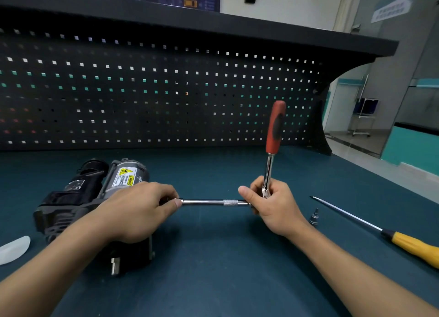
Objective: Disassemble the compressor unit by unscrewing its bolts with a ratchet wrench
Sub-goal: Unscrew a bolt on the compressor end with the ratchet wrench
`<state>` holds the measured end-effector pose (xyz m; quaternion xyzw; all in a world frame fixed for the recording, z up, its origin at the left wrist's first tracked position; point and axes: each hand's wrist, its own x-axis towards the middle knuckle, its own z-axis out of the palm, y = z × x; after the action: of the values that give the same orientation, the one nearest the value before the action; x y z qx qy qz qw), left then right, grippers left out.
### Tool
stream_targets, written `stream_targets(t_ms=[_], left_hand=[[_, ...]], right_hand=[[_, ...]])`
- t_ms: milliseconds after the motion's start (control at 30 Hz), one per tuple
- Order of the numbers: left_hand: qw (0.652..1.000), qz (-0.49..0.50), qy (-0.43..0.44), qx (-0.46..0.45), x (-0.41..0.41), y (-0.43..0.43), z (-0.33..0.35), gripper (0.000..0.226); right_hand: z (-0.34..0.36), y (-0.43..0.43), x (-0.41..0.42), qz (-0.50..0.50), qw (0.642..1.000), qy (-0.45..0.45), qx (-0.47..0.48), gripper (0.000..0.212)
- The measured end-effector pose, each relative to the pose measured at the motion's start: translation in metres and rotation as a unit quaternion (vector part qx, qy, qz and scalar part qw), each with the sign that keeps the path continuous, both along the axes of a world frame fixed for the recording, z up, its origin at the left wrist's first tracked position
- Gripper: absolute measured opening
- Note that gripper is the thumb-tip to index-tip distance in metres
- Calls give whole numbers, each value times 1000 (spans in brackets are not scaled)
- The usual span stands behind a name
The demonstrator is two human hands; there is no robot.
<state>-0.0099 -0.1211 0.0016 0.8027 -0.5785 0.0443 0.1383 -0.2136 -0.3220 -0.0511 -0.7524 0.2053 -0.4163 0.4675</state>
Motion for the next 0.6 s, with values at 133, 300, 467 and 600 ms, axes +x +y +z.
stream_targets(t_ms=[133, 300, 467, 600], left_hand=[[1000, -1, -4, 14, -1, 0, 2, 33], [1000, -2, -7, 23, -1, 0, 2, 34], [1000, 3, -16, 22, -1, 0, 2, 34], [1000, 2, -11, 19, 0, 0, 1, 33]], right_hand=[[2, 3, -1, -22, 997, -29, -74, 37], [3, 5, -1, -45, 987, -68, -139, 32], [2, 4, 2, -72, 975, -93, -190, 33], [0, 2, 3, -75, 977, -81, -180, 28]])
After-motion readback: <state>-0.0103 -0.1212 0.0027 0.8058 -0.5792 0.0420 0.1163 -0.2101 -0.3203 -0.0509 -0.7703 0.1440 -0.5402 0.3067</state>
